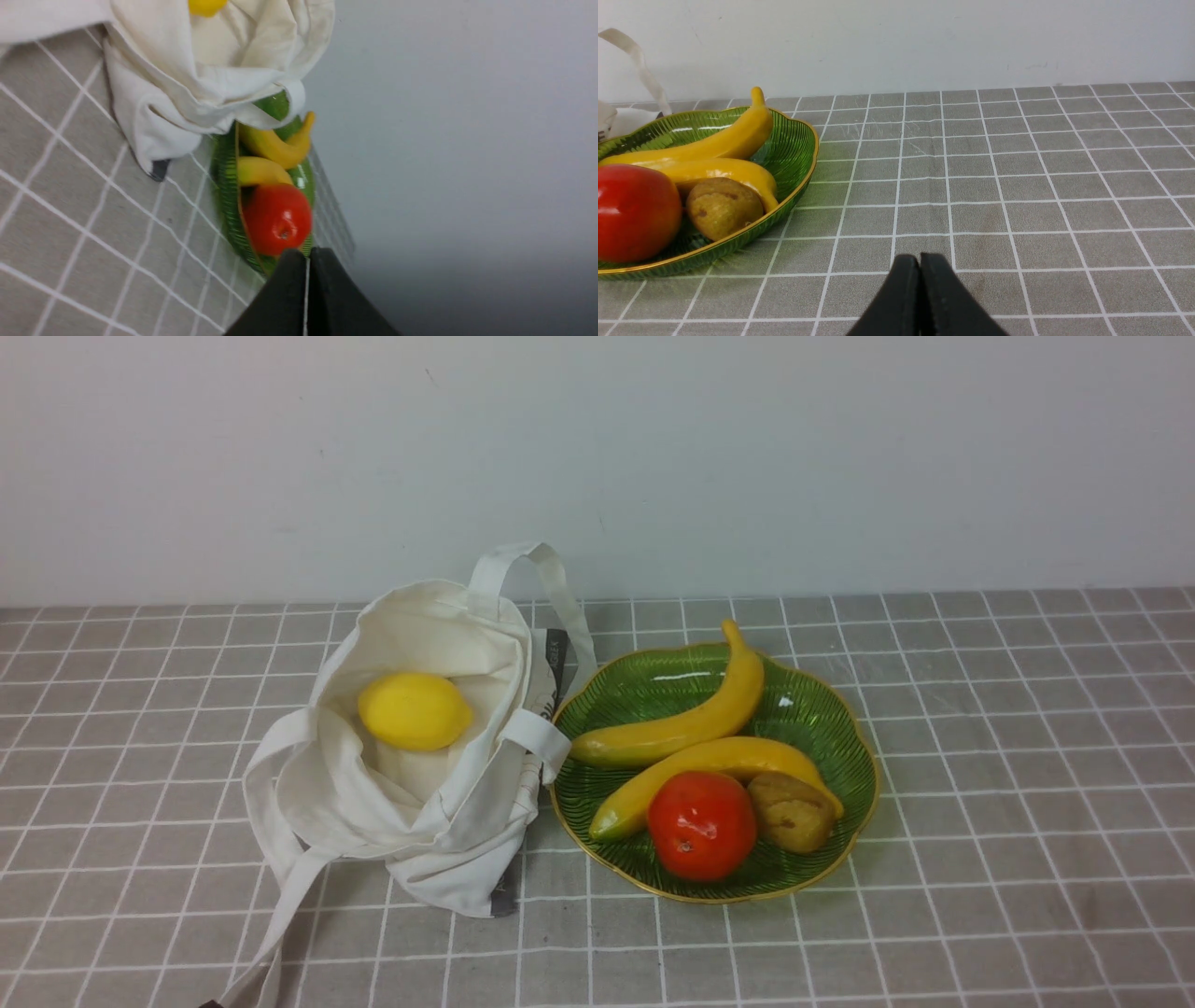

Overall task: Take the fruit out of the bag on the grey coffee tablecloth and place them on the plate.
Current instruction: 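Reach into the bag and grasp the lemon with the left gripper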

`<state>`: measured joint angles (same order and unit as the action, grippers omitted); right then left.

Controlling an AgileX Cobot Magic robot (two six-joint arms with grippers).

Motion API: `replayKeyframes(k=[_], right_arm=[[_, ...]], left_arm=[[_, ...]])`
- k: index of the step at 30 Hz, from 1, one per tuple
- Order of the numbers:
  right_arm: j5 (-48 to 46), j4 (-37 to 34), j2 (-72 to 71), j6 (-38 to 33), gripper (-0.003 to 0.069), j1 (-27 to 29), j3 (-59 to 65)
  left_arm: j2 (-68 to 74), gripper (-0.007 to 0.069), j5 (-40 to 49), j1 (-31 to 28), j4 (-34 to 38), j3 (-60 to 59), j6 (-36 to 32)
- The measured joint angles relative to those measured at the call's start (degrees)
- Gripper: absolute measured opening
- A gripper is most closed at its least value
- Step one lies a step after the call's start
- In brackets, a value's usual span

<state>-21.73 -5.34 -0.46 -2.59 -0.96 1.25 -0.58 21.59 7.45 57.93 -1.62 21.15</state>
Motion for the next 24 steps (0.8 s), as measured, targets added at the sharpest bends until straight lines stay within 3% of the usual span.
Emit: replayKeyframes(k=[5, 12, 14, 17, 18, 21, 24], right_arm=[[0.00, 0.00, 0.00, 0.00, -0.0014, 0.00, 0.00], [0.00, 0.00, 0.00, 0.00, -0.0014, 0.00, 0.00], [0.00, 0.00, 0.00, 0.00, -0.0014, 0.00, 0.00], [0.00, 0.00, 0.00, 0.00, -0.0014, 0.00, 0.00], [0.00, 0.00, 0.00, 0.00, -0.0014, 0.00, 0.00], [0.00, 0.00, 0.00, 0.00, -0.0014, 0.00, 0.00], [0.00, 0.00, 0.00, 0.00, -0.0014, 0.00, 0.00]], left_arm=[[0.00, -0.0008, -0.66, -0.21, 5.31, 0.95, -4.27], [5.01, -0.0008, 2.25, -0.28, 4.97, 18.61, -27.35], [12.56, -0.0008, 9.23, -0.28, 0.41, 25.35, -33.05], [21.27, -0.0008, 18.11, -0.28, -6.57, 30.78, -35.52], [28.89, -0.0008, 25.01, -0.28, -12.95, 34.67, -36.00], [44.43, -0.0008, 33.92, -0.28, -23.74, 41.68, -35.59], [56.60, -0.0008, 35.25, -0.28, -29.20, 47.10, -34.84]])
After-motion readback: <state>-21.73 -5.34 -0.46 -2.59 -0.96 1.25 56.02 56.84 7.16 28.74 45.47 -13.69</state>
